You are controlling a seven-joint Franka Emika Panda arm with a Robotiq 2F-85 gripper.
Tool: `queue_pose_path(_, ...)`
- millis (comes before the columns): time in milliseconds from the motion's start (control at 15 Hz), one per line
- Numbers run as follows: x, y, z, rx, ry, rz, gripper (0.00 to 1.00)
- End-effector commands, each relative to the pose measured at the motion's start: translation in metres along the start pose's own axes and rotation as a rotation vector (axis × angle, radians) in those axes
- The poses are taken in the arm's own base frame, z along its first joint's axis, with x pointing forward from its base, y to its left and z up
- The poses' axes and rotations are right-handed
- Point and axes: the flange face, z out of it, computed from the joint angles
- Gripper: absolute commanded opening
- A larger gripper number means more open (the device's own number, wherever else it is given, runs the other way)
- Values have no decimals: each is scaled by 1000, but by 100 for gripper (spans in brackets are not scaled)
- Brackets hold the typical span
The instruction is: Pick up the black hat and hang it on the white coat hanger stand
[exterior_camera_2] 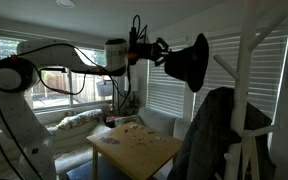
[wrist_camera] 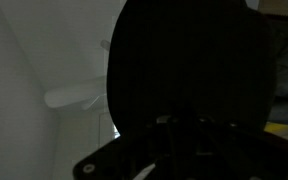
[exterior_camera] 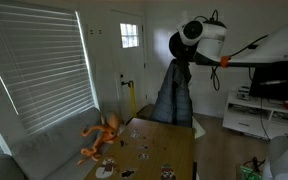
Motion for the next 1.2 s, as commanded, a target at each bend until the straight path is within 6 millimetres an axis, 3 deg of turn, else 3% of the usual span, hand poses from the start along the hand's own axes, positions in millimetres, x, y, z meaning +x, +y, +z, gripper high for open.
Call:
queue_pose_path(0, 6, 27, -1, -53, 16, 49, 2)
queue_pose_path(600, 29, 107, -5, -167, 53, 297, 2)
queue_pose_path(1133, 46, 122, 14, -152, -128, 568, 2)
